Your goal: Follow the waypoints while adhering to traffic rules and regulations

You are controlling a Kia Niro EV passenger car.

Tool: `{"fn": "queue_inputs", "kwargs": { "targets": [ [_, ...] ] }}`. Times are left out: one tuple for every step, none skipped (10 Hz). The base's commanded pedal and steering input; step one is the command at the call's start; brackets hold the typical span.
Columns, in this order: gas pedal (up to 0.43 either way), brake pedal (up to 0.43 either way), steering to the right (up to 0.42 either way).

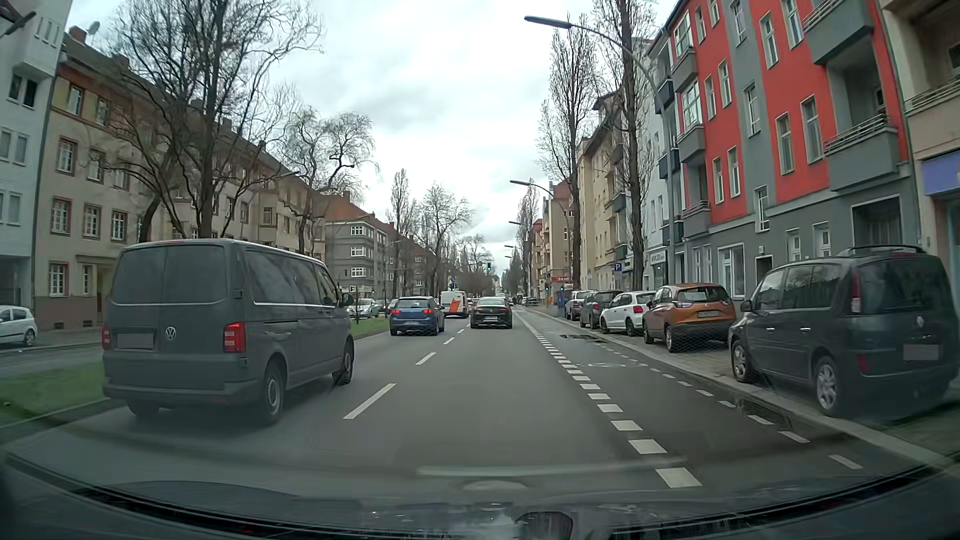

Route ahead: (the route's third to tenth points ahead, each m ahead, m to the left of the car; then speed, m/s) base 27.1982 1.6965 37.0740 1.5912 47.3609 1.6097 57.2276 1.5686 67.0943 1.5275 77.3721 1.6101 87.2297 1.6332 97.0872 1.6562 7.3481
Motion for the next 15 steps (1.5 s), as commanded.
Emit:
{"fn": "queue_inputs", "kwargs": {
  "targets": [
    [0.039,0.012,-0.002],
    [0.039,0.018,-0.002],
    [0.039,0.012,-0.002],
    [0.039,0.012,-0.002],
    [0.039,0.012,-0.002],
    [0.039,0.012,-0.002],
    [0.039,0.012,-0.002],
    [0.039,0.012,-0.001],
    [0.039,0.012,-0.002],
    [0.039,0.012,-0.001],
    [0.039,0.012,-0.001],
    [0.039,0.018,-0.002],
    [0.039,0.012,-0.001],
    [0.039,0.012,-0.001],
    [0.039,0.018,-0.001]
  ]
}}
